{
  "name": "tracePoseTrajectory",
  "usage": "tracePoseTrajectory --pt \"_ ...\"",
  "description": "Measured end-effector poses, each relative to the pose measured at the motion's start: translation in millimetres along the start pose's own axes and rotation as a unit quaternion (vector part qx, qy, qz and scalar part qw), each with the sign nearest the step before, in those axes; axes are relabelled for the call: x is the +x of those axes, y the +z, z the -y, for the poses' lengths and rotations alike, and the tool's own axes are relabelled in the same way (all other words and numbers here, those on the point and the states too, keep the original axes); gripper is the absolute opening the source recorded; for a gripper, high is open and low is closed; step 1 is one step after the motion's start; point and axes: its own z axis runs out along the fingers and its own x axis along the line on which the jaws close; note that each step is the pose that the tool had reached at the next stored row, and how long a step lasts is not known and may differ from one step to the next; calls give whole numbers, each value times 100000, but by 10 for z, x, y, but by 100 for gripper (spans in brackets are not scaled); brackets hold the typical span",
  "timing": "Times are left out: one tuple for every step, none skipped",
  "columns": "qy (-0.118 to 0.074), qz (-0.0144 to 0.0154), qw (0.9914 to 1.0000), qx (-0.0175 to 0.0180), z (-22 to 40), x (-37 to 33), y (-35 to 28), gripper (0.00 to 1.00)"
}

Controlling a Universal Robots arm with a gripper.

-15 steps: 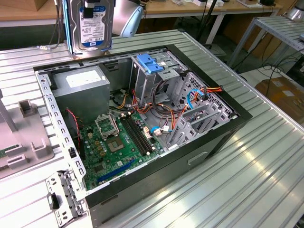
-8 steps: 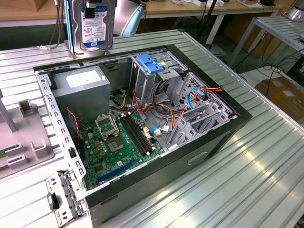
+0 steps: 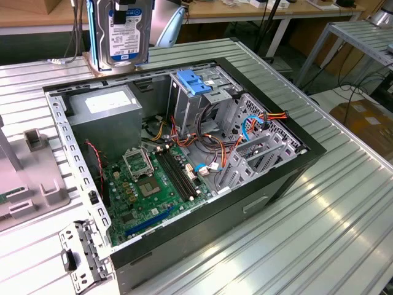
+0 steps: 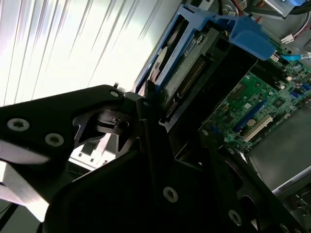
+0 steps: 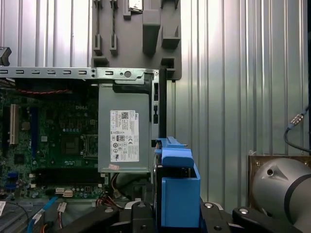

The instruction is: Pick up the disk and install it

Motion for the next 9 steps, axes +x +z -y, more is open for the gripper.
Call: tracePoseTrajectory --pt "0 2 100000 -1 13 4 0 36" --pt "-2 2 100000 1 21 6 0 36" --pt "-3 2 100000 0 26 8 0 36" --pt "-1 -1 100000 -2 31 9 0 36" --pt "0 1 100000 0 42 12 0 36" --pt "-1 1 100000 -1 47 13 0 36" --pt "0 1 100000 1 53 15 0 36" --pt "-2 2 100000 -1 58 16 0 36" --pt "0 0 100000 0 66 18 0 36"
